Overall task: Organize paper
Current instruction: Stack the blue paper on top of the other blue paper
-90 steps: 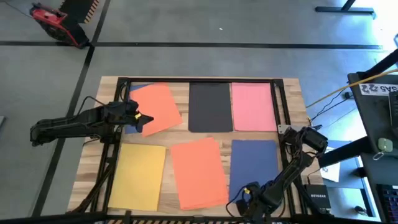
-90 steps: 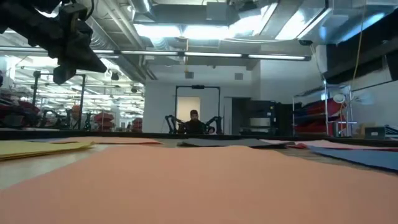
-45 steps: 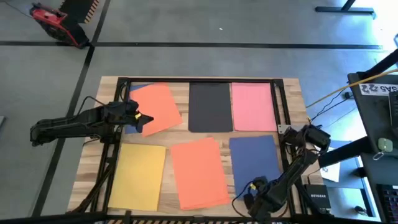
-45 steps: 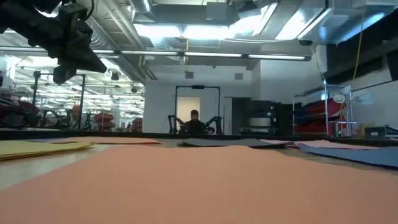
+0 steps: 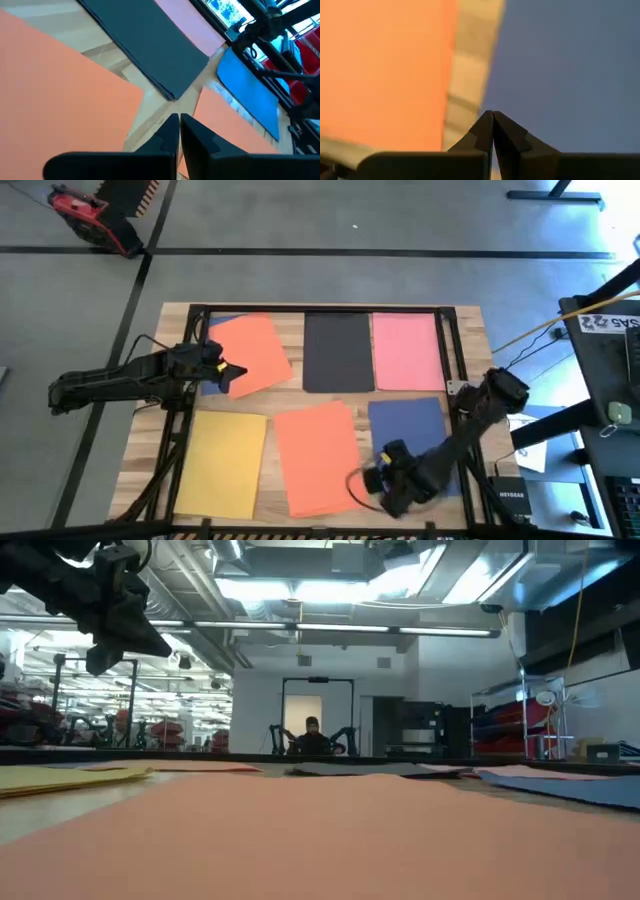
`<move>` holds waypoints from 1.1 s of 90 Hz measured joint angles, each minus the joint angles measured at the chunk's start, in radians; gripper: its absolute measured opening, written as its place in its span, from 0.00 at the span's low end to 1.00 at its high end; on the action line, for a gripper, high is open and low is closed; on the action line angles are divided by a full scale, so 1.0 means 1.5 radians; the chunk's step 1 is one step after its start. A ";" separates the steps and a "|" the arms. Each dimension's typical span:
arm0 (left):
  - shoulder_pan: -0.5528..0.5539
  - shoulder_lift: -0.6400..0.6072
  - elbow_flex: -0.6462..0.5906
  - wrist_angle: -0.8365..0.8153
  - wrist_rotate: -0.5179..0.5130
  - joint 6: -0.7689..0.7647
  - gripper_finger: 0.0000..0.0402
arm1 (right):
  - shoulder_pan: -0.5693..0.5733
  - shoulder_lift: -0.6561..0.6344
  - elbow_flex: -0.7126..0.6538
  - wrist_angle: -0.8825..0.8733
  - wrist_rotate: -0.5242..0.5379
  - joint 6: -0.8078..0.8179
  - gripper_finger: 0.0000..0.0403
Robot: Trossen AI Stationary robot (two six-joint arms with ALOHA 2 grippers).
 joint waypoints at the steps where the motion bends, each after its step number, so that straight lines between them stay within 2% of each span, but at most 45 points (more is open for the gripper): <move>1: 0.000 0.000 0.000 0.000 0.000 0.000 0.00 | -0.008 0.000 0.000 0.002 0.000 -0.014 0.00; 8: 0.000 0.000 0.000 -0.001 0.000 0.000 0.00 | -0.065 0.000 -0.006 0.018 -0.008 -0.098 0.00; 27: 0.000 0.000 0.000 -0.017 0.000 -0.003 0.00 | -0.203 0.000 -0.053 0.023 -0.012 -0.168 0.00; 43: 0.000 0.000 0.000 -0.018 0.000 -0.002 0.00 | -0.276 0.000 -0.104 0.134 -0.030 -0.261 0.00; 75: 0.000 0.000 0.000 -0.027 0.000 -0.002 0.00 | -0.317 -0.001 -0.197 0.225 -0.112 -0.296 0.00; 99: 0.000 0.000 0.000 -0.036 0.000 0.003 0.00 | -0.318 -0.003 -0.211 0.230 -0.122 -0.282 0.00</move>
